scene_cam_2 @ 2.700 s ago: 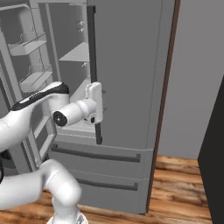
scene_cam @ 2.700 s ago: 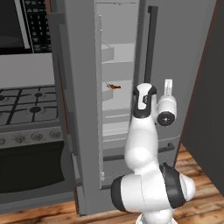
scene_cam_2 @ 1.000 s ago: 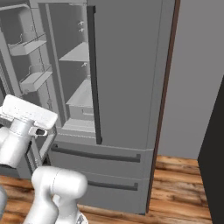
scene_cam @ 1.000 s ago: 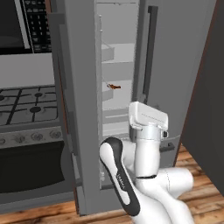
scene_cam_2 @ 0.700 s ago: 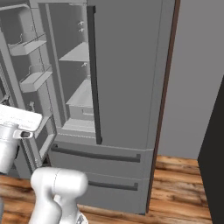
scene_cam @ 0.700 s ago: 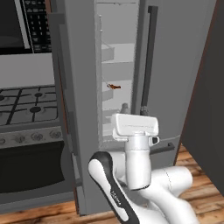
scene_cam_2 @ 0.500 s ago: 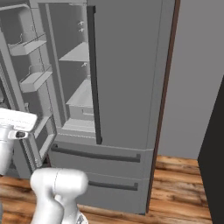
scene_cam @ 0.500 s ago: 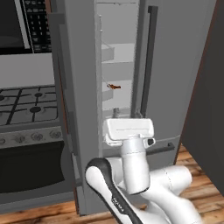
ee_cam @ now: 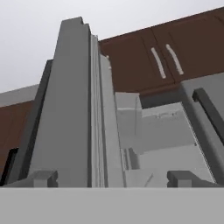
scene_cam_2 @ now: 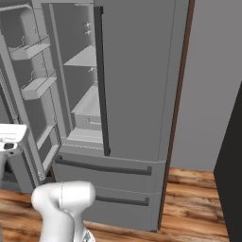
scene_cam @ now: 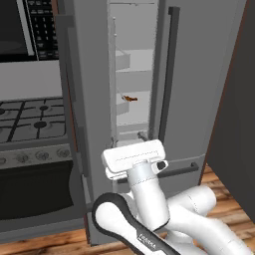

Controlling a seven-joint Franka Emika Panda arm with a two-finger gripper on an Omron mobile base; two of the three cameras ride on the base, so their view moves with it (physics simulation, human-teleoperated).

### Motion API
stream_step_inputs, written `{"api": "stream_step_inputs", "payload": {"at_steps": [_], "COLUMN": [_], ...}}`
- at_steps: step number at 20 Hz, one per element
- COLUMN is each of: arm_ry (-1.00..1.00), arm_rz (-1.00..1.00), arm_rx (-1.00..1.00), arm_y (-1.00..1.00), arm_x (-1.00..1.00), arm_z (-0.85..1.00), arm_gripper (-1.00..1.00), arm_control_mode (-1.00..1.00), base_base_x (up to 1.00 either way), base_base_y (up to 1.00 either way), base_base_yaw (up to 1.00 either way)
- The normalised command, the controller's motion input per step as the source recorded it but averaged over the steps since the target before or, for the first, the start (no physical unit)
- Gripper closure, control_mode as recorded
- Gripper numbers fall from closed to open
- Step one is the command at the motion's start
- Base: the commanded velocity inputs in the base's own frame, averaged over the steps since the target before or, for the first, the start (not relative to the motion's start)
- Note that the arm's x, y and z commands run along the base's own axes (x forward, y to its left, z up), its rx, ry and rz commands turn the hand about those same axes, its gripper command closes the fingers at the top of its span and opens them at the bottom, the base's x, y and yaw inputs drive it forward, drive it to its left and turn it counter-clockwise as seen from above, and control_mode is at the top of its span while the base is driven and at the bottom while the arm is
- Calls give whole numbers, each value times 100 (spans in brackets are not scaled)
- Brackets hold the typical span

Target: Place the chicken drumstick on the counter behind the older chicken drumstick on the same shelf of the fridge to maintain FIFO order. Close the fridge door when finished.

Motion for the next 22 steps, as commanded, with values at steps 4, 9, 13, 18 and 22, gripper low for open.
{"api": "stream_step_inputs", "payload": {"at_steps": [4, 9, 13, 18, 22], "arm_ry": [12, 10, 7, 2, 2], "arm_rz": [-10, -12, -15, -18, -20], "arm_rx": [-23, -23, -23, -23, -23], "arm_y": [85, 88, 87, 85, 86], "arm_x": [-27, -23, -11, -5, 0], "arm_z": [0, 0, -1, -6, -16], "arm_gripper": [-100, -100, -100, -100, -100], "arm_control_mode": [-100, -100, -100, -100, -100], "base_base_x": [0, 0, 0, 0, 0], "base_base_y": [0, 0, 0, 0, 0], "base_base_yaw": [0, 0, 0, 0, 0]}}
